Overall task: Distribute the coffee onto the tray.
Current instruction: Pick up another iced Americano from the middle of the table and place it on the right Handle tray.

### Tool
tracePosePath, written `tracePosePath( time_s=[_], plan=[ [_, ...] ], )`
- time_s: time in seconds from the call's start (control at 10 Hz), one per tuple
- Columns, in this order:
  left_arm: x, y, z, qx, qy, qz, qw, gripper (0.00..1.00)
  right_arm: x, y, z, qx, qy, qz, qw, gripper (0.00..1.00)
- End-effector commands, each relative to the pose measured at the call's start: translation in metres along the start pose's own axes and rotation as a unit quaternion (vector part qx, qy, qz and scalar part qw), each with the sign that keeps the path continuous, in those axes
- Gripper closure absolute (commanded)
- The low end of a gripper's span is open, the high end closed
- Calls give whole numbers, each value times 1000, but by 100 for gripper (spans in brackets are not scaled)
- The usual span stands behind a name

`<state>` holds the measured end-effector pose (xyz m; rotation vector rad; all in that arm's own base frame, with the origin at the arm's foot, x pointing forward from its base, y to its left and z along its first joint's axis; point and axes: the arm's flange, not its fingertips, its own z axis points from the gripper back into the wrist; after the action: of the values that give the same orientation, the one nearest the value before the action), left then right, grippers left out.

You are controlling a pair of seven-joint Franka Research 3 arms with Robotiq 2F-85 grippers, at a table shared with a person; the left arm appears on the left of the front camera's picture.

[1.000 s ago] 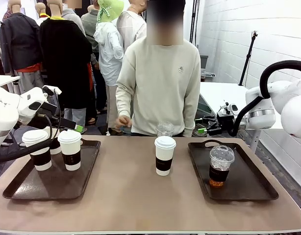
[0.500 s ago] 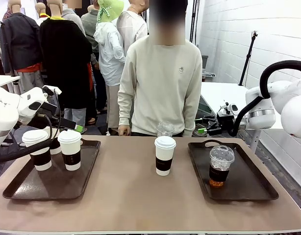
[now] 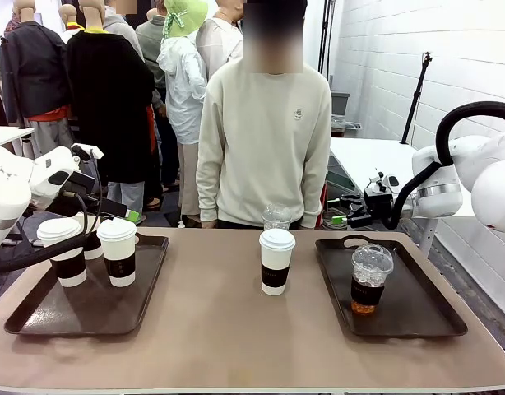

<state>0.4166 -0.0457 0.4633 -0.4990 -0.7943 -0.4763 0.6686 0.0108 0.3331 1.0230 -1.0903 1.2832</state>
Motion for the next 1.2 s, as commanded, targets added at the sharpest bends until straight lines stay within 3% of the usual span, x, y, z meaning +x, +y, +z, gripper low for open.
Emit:
tracePosePath(
  time_s=[0.0, 1.1],
  plan=[
    [2, 1, 3, 2, 5, -5, 1000, 0, 0, 0, 0, 0, 0, 0, 1000, 0],
    [2, 1, 3, 2, 5, -5, 1000, 0, 0, -10, -17, 23, -1, 0, 1000, 0]
  ],
)
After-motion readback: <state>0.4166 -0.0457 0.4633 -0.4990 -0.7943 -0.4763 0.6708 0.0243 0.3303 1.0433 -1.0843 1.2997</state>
